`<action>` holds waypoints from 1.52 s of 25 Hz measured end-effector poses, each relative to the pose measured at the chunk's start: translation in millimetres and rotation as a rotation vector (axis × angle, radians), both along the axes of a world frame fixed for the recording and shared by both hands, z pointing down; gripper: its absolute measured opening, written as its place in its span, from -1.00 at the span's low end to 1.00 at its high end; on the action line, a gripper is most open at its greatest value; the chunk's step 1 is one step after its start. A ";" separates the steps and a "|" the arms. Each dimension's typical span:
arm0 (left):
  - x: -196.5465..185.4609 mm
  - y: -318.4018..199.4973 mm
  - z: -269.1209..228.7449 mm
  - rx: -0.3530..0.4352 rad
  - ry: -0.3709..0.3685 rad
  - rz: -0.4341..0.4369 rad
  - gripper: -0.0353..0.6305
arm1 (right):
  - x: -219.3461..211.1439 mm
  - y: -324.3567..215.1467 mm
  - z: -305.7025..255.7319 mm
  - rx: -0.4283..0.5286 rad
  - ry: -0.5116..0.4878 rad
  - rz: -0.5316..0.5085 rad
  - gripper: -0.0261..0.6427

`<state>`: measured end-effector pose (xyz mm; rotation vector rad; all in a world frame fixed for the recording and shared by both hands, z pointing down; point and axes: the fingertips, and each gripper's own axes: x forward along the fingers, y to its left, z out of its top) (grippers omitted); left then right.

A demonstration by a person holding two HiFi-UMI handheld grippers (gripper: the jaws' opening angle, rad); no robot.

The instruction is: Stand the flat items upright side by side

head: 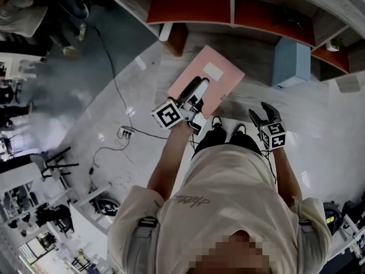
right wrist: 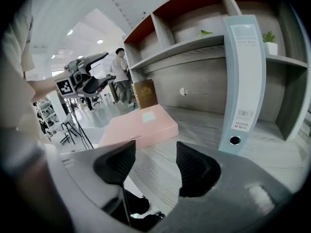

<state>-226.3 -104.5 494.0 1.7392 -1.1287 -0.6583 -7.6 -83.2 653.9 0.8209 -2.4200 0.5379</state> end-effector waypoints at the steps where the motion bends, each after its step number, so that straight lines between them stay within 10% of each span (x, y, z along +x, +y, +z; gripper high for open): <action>1: -8.1 0.1 1.1 0.005 -0.067 -0.012 0.18 | -1.8 -2.4 -0.4 0.002 -0.009 -0.017 -0.14; 11: -92.5 -15.5 40.4 0.004 -0.444 0.003 0.24 | -55.8 -1.0 -3.5 0.026 -0.032 -0.059 -0.14; 19: -125.7 -50.0 134.7 -0.092 -0.833 0.309 0.31 | -106.6 6.6 8.5 -0.019 -0.020 0.087 -0.05; 26: -125.4 -72.2 189.4 -0.161 -0.861 0.546 0.35 | -131.5 12.6 22.8 -0.097 -0.010 0.220 0.00; 38: -97.8 -93.8 250.3 -0.320 -0.618 0.746 0.40 | -133.8 -16.5 69.7 -0.318 -0.071 0.406 0.12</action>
